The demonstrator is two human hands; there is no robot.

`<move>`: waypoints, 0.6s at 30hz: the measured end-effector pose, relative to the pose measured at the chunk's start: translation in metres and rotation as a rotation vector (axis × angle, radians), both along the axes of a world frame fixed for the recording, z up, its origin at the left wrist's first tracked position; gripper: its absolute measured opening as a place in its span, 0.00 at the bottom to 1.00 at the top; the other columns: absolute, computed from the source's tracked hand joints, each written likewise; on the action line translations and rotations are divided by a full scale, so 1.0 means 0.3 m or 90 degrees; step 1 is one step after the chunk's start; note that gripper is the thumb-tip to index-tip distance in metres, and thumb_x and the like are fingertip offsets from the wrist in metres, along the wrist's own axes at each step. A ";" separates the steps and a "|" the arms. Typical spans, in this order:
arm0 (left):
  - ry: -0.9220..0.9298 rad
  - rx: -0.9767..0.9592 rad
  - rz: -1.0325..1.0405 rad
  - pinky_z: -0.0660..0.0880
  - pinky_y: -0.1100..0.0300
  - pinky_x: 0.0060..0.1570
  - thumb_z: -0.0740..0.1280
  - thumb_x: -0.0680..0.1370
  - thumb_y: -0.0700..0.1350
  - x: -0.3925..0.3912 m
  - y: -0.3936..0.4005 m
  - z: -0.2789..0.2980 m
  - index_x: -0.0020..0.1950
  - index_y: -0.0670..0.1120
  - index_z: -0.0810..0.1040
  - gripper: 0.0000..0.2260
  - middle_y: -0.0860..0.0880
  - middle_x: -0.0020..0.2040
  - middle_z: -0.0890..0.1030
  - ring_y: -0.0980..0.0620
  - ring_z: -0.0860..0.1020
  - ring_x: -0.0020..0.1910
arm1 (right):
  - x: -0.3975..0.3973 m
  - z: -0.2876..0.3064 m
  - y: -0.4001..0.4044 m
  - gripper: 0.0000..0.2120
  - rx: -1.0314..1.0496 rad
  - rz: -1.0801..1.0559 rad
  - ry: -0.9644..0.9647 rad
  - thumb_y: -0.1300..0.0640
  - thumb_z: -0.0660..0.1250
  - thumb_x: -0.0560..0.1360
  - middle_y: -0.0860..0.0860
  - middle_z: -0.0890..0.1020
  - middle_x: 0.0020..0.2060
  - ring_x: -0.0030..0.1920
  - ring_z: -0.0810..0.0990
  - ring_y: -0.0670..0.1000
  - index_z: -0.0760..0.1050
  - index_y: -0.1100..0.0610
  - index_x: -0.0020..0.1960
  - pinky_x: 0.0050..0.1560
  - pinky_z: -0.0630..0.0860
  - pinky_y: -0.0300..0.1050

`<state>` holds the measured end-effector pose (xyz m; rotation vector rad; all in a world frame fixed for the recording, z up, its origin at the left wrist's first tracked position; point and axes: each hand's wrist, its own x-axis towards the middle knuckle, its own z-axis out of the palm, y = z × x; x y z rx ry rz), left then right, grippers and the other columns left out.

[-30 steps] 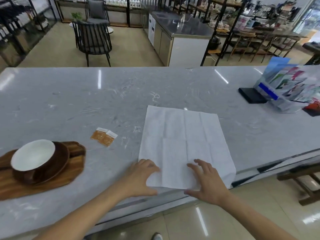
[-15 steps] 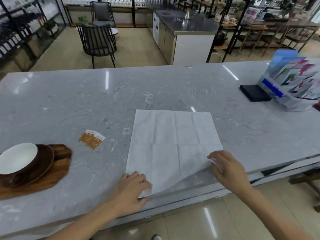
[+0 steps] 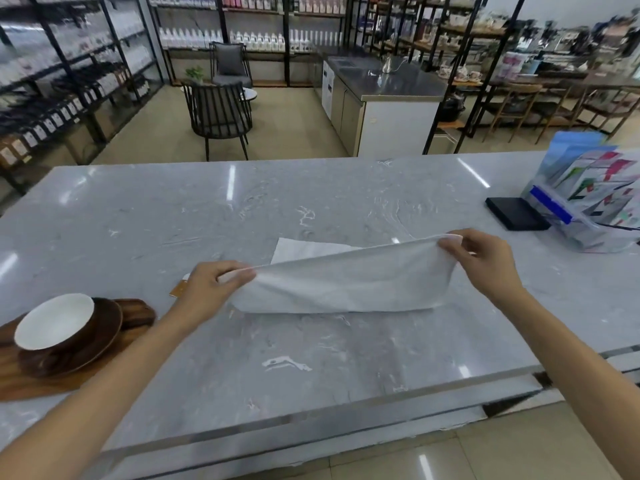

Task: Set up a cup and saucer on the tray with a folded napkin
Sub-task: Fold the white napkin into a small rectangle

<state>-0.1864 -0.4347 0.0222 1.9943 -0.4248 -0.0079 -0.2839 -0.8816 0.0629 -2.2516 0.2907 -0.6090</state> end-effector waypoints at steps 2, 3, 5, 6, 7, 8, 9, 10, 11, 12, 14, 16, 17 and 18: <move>-0.035 -0.045 0.058 0.73 0.74 0.33 0.75 0.73 0.51 0.041 0.035 0.076 0.41 0.56 0.86 0.02 0.62 0.40 0.86 0.65 0.81 0.36 | 0.021 0.052 0.023 0.06 0.028 0.015 -0.056 0.50 0.70 0.79 0.46 0.86 0.45 0.47 0.84 0.47 0.83 0.52 0.50 0.51 0.80 0.47; -0.052 -0.075 0.081 0.74 0.73 0.32 0.76 0.71 0.54 0.058 0.054 0.109 0.40 0.55 0.87 0.04 0.60 0.38 0.86 0.64 0.81 0.35 | 0.027 0.080 0.035 0.06 0.033 0.023 -0.085 0.50 0.69 0.79 0.45 0.86 0.45 0.48 0.83 0.47 0.83 0.52 0.51 0.50 0.80 0.46; -0.076 -0.136 0.107 0.73 0.74 0.30 0.77 0.68 0.55 0.085 0.090 0.174 0.38 0.56 0.87 0.04 0.60 0.33 0.85 0.66 0.79 0.30 | 0.038 0.133 0.057 0.07 0.041 0.040 -0.128 0.50 0.69 0.80 0.43 0.85 0.46 0.49 0.83 0.47 0.83 0.52 0.52 0.49 0.80 0.43; -0.081 -0.157 0.108 0.73 0.74 0.29 0.77 0.68 0.55 0.097 0.101 0.208 0.37 0.57 0.87 0.03 0.60 0.32 0.85 0.66 0.79 0.30 | 0.046 0.157 0.065 0.08 0.035 0.044 -0.136 0.49 0.69 0.80 0.43 0.85 0.47 0.49 0.82 0.47 0.83 0.51 0.52 0.48 0.79 0.42; -0.079 -0.168 0.102 0.74 0.74 0.31 0.77 0.68 0.55 0.113 0.111 0.239 0.38 0.58 0.87 0.02 0.60 0.34 0.85 0.65 0.81 0.31 | 0.056 0.178 0.072 0.09 0.025 0.044 -0.136 0.48 0.69 0.79 0.43 0.85 0.48 0.50 0.82 0.47 0.84 0.51 0.53 0.48 0.79 0.42; -0.073 -0.173 0.096 0.76 0.73 0.34 0.76 0.68 0.54 0.127 0.118 0.268 0.38 0.59 0.87 0.02 0.60 0.36 0.86 0.64 0.82 0.34 | 0.067 0.196 0.077 0.10 0.025 0.040 -0.131 0.47 0.69 0.79 0.43 0.86 0.49 0.51 0.82 0.48 0.84 0.50 0.54 0.48 0.78 0.42; -0.076 -0.168 0.084 0.78 0.72 0.38 0.76 0.68 0.54 0.140 0.124 0.293 0.39 0.60 0.87 0.01 0.60 0.39 0.87 0.64 0.83 0.38 | 0.078 0.209 0.078 0.11 0.042 0.038 -0.125 0.46 0.70 0.78 0.43 0.86 0.49 0.51 0.82 0.48 0.84 0.51 0.54 0.49 0.79 0.43; -0.082 -0.163 0.069 0.78 0.72 0.40 0.76 0.69 0.53 0.147 0.131 0.317 0.40 0.61 0.87 0.02 0.60 0.41 0.87 0.64 0.83 0.40 | 0.087 0.218 0.077 0.12 0.073 0.039 -0.121 0.45 0.70 0.77 0.43 0.86 0.48 0.50 0.83 0.46 0.84 0.51 0.54 0.50 0.79 0.44; -0.086 -0.163 0.051 0.78 0.73 0.42 0.75 0.70 0.51 0.154 0.139 0.335 0.41 0.61 0.87 0.04 0.60 0.42 0.87 0.64 0.84 0.42 | 0.091 0.223 0.073 0.13 0.110 0.043 -0.118 0.44 0.71 0.76 0.43 0.86 0.45 0.47 0.83 0.43 0.85 0.51 0.53 0.49 0.79 0.45; -0.088 -0.168 0.035 0.78 0.73 0.42 0.75 0.70 0.51 0.153 0.148 0.354 0.43 0.61 0.87 0.05 0.60 0.43 0.87 0.64 0.84 0.43 | 0.091 0.223 0.067 0.13 0.144 0.052 -0.118 0.43 0.72 0.74 0.43 0.85 0.41 0.42 0.82 0.41 0.85 0.51 0.51 0.47 0.78 0.46; -0.099 -0.173 0.000 0.78 0.73 0.42 0.74 0.71 0.49 0.136 0.175 0.381 0.45 0.61 0.87 0.06 0.59 0.44 0.88 0.63 0.84 0.44 | 0.071 0.215 0.053 0.14 0.192 0.083 -0.129 0.41 0.74 0.72 0.52 0.82 0.36 0.37 0.77 0.47 0.85 0.52 0.47 0.44 0.76 0.49; -0.105 -0.167 -0.029 0.78 0.73 0.39 0.74 0.71 0.47 0.114 0.210 0.385 0.44 0.58 0.88 0.07 0.58 0.41 0.88 0.62 0.85 0.41 | 0.032 0.197 0.047 0.16 0.248 0.120 -0.141 0.42 0.76 0.71 0.66 0.77 0.39 0.39 0.73 0.56 0.84 0.55 0.44 0.45 0.72 0.55; -0.108 -0.155 -0.041 0.78 0.72 0.38 0.74 0.70 0.45 0.103 0.229 0.378 0.44 0.57 0.88 0.07 0.56 0.40 0.88 0.62 0.84 0.39 | 0.009 0.186 0.046 0.16 0.276 0.134 -0.138 0.42 0.76 0.70 0.67 0.76 0.40 0.41 0.72 0.57 0.84 0.56 0.43 0.46 0.71 0.56; -0.109 -0.143 -0.052 0.79 0.71 0.38 0.74 0.70 0.44 0.090 0.250 0.368 0.44 0.55 0.88 0.07 0.55 0.39 0.88 0.61 0.84 0.38 | -0.014 0.172 0.046 0.17 0.297 0.148 -0.130 0.42 0.77 0.69 0.64 0.76 0.40 0.42 0.72 0.58 0.83 0.56 0.43 0.46 0.71 0.57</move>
